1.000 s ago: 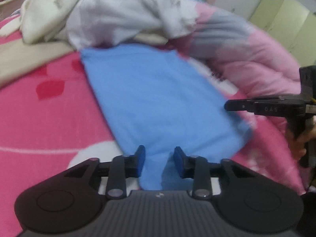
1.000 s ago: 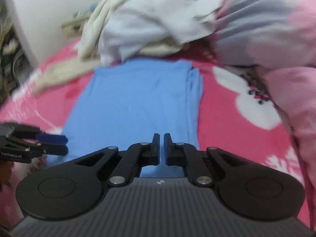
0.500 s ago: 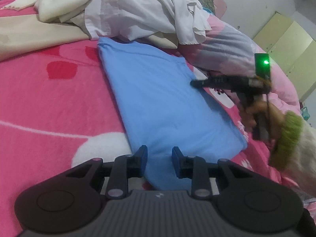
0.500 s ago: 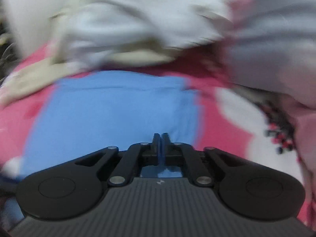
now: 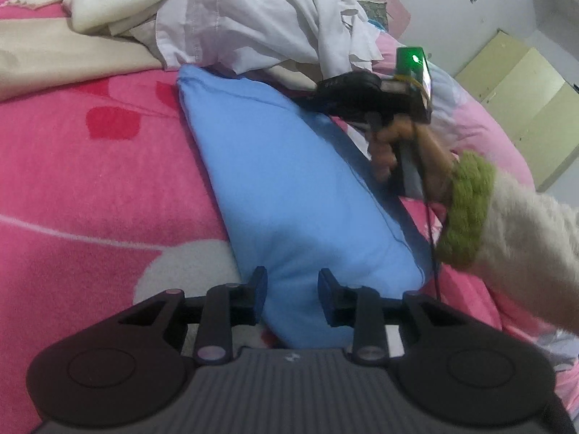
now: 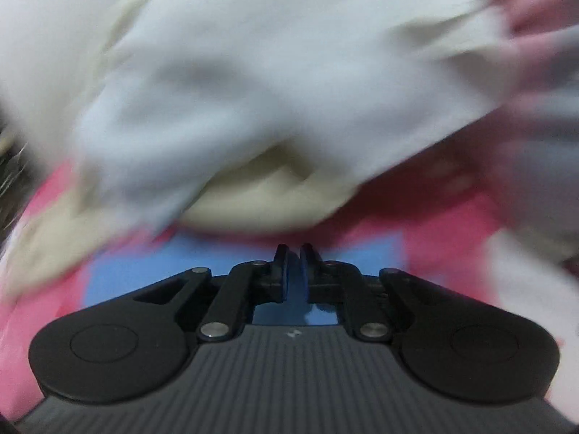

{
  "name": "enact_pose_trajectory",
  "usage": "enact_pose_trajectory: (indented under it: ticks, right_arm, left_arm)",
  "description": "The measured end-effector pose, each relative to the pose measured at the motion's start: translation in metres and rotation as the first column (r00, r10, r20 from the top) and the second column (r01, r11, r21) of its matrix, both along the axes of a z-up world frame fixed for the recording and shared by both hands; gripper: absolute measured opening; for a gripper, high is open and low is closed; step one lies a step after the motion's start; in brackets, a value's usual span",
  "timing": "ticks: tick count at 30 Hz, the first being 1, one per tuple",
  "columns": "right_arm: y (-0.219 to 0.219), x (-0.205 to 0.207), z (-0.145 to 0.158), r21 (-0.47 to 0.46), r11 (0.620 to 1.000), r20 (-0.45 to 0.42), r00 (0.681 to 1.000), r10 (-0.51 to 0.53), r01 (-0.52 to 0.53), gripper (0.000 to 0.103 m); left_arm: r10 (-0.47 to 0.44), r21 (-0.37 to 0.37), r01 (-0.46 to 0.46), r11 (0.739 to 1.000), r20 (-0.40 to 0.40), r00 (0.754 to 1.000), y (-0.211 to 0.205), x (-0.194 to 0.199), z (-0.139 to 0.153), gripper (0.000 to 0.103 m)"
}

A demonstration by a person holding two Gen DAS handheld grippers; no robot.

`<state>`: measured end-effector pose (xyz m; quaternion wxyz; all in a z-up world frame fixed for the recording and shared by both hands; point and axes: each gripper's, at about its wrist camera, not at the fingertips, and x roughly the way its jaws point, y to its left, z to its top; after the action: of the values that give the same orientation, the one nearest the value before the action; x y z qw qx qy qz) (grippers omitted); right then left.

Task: Fold clothes
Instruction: 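Open both grippers and lift them off the folded T-shirt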

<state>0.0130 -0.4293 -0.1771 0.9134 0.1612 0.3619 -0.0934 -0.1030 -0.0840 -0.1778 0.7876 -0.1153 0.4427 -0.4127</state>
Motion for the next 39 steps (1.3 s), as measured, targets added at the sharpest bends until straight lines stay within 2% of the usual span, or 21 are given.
enact_pose_trajectory:
  ticks: [1,3,4,7,9,12,15,17,18,20,21,23,26,28,31,33,34,36,37,38,39]
  right_arm:
    - [-0.009,-0.004,0.006,-0.001,0.998,0.016,0.998,-0.057,0.057,0.008]
    - [-0.019,-0.029,0.027,0.012,0.997,0.042,0.996,-0.078,0.077,0.009]
    - [-0.02,-0.047,0.039,0.004,0.998,0.042,0.997,-0.065,0.065,0.011]
    - [-0.01,-0.114,0.073,0.003,1.0,0.024,0.999,0.02,-0.02,0.023]
    - [0.004,-0.158,0.084,0.022,0.996,-0.013,0.997,0.082,-0.082,0.024]
    - [0.026,-0.196,0.076,0.122,0.975,-0.08,0.977,0.196,-0.186,0.024]
    - [0.042,-0.208,0.041,0.193,0.954,-0.166,0.951,0.26,-0.228,0.024]
    - [0.031,-0.216,0.019,0.216,0.962,-0.218,0.951,0.218,-0.17,0.023]
    - [0.016,-0.223,0.015,0.245,0.963,-0.202,0.965,0.167,-0.115,0.019]
    - [-0.019,-0.243,0.013,0.344,0.939,-0.15,0.988,0.032,0.022,0.017]
    - [-0.03,-0.253,0.016,0.337,0.936,-0.159,0.986,-0.048,0.1,0.024]
    - [-0.044,-0.273,0.022,0.278,0.933,-0.185,0.966,-0.179,0.226,0.025]
    - [-0.047,-0.296,0.025,0.417,0.868,-0.161,0.962,-0.219,0.267,0.029]
    - [-0.038,-0.295,0.022,0.455,0.852,-0.161,0.965,-0.206,0.258,0.038]
    - [-0.026,-0.278,0.012,0.479,0.844,-0.182,0.968,-0.171,0.24,0.05]
    - [-0.02,-0.267,0.01,0.451,0.871,-0.192,0.974,-0.12,0.196,0.054]
    - [-0.015,-0.262,0.013,0.404,0.901,-0.196,0.977,-0.082,0.156,0.053]
    - [-0.002,-0.251,0.02,0.243,0.968,-0.221,0.975,-0.013,0.068,0.05]
    - [0.005,-0.249,0.025,0.157,0.987,-0.241,0.97,-0.006,0.045,0.05]
    - [0.008,-0.25,0.029,0.106,0.994,-0.252,0.968,-0.013,0.041,0.05]
    - [0.009,-0.252,0.034,0.086,0.995,-0.247,0.968,-0.028,0.051,0.05]
  left_arm:
    - [-0.002,0.006,0.002,1.0,0.008,1.0,0.0,0.0,0.002,0.034]
    - [0.001,0.012,-0.002,1.0,0.036,0.999,0.0,-0.002,0.008,0.042]
    - [0.006,0.016,-0.007,1.0,0.054,0.999,0.002,-0.004,0.011,0.049]
    - [0.001,0.027,-0.004,1.0,0.093,0.996,0.006,-0.01,0.021,0.049]
    - [-0.02,0.02,0.018,1.0,0.109,0.994,0.01,-0.016,0.027,0.048]
    - [-0.078,0.01,0.077,0.997,0.121,0.99,0.01,-0.029,0.033,0.048]
    - [-0.117,0.026,0.115,0.993,0.082,0.99,0.003,-0.038,0.026,0.048]
    - [-0.107,0.088,0.102,0.991,0.059,0.992,0.001,-0.039,0.015,0.044]
    - [-0.09,0.101,0.085,0.991,0.05,0.995,0.006,-0.037,0.013,0.037]
    - [-0.054,0.097,0.051,0.994,0.023,0.998,0.017,-0.033,0.013,0.037]
    - [-0.034,0.09,0.033,0.995,0.004,0.999,0.022,-0.031,0.016,0.04]
    - [-0.009,0.074,0.011,0.997,-0.023,1.0,0.03,-0.029,0.021,0.045]
    - [-0.036,0.065,0.038,0.997,-0.028,0.999,0.028,-0.035,0.025,0.049]
    - [-0.072,0.097,0.073,0.993,-0.006,0.997,0.019,-0.042,0.023,0.05]
    - [-0.139,0.201,0.11,0.973,0.138,0.981,0.001,-0.059,0.02,0.05]
    - [-0.163,0.264,0.102,0.959,0.223,0.961,-0.007,-0.067,0.02,0.043]
    - [-0.158,0.283,0.087,0.955,0.236,0.959,-0.007,-0.067,0.02,0.036]
    - [-0.128,0.295,0.055,0.954,0.233,0.964,-0.004,-0.064,0.021,0.03]
    - [-0.104,0.285,0.037,0.958,0.222,0.97,0.0,-0.063,0.022,0.03]
    - [-0.092,0.286,0.023,0.958,0.229,0.969,0.002,-0.063,0.025,0.03]
    - [-0.115,0.307,0.03,0.951,0.265,0.957,0.002,-0.068,0.028,0.029]
